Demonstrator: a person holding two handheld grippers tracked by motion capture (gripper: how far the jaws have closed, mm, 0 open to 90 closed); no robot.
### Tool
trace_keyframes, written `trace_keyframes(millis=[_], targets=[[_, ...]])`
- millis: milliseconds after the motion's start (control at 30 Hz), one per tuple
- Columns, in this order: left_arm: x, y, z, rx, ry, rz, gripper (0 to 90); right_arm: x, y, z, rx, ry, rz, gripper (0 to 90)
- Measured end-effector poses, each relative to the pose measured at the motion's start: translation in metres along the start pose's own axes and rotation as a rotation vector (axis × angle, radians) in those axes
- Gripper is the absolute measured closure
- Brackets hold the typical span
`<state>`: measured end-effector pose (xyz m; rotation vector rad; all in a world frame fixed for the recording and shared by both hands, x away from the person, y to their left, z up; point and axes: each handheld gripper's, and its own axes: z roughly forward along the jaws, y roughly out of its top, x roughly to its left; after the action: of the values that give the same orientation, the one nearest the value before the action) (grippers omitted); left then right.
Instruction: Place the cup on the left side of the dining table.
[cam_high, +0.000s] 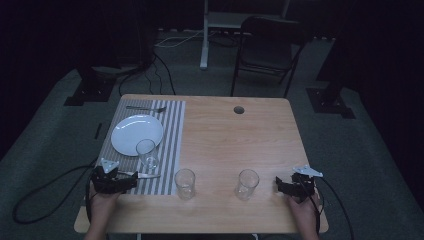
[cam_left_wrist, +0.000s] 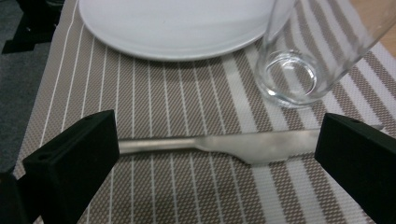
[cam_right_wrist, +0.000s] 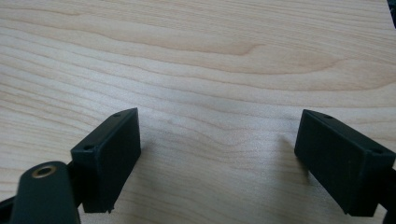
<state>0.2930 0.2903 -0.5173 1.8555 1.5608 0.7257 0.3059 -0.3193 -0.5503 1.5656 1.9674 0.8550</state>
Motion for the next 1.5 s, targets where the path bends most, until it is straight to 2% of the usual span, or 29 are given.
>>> trace_keyframes(millis=[33, 67, 100, 133, 233, 333, 400, 467, 533, 700, 733, 833, 933, 1133, 1500], targets=[[0.002, -0.002, 0.0, -0.005, 0.006, -0.007, 0.4, 0.0, 0.0, 0.0, 0.0, 0.0, 0.0, 14.0], [0.008, -0.007, 0.002, 0.003, 0.004, -0.04, 0.3, 0.0, 0.0, 0.0, 0.0, 0.0, 0.0, 14.0], [0.008, -0.007, 0.002, 0.003, 0.004, -0.04, 0.3, 0.0, 0.0, 0.0, 0.0, 0.0, 0.0, 14.0], [0.012, -0.012, 0.003, 0.006, 0.0, -0.067, 0.4, 0.0, 0.0, 0.0, 0.0, 0.0, 0.0, 14.0], [0.014, -0.016, 0.004, 0.014, 0.023, -0.068, 0.3, 0.0, 0.0, 0.0, 0.0, 0.0, 0.001, 14.0], [0.017, -0.021, 0.004, 0.033, 0.014, -0.069, 0.4, 0.0, 0.0, 0.0, 0.0, 0.0, 0.0, 14.0], [0.02, -0.023, 0.004, 0.039, 0.03, -0.064, 0.3, 0.0, 0.0, 0.0, 0.0, 0.0, 0.0, 14.0], [0.025, -0.025, 0.003, 0.041, 0.041, -0.082, 0.4, 0.0, 0.0, 0.0, 0.0, 0.0, 0.0, 14.0], [0.03, -0.028, 0.002, 0.054, 0.021, -0.103, 0.3, 0.0, 0.0, 0.0, 0.0, 0.0, 0.0, 14.0], [0.034, -0.032, 0.002, 0.072, 0.016, -0.096, 0.3, 0.0, 0.0, 0.0, 0.0, 0.0, 0.0, 14.0], [0.034, -0.032, 0.002, 0.086, 0.018, -0.08, 0.3, 0.0, 0.0, 0.0, 0.0, 0.0, 0.0, 14.0], [0.034, -0.034, 0.002, 0.091, 0.003, -0.074, 0.3, 0.0, 0.0, 0.0, 0.0, 0.0, 0.0, 14.0], [0.033, -0.037, 0.002, 0.086, 0.005, -0.041, 0.3, 0.0, 0.0, 0.0, 0.0, -0.001, 0.0, 14.0], [0.035, -0.039, 0.001, 0.082, -0.011, -0.014, 0.3, 0.0, 0.0, 0.0, 0.0, -0.001, 0.0, 14.0], [0.036, -0.039, 0.001, 0.077, -0.022, -0.009, 0.3, 0.0, 0.0, 0.0, 0.0, 0.0, 0.0, 14.0]])
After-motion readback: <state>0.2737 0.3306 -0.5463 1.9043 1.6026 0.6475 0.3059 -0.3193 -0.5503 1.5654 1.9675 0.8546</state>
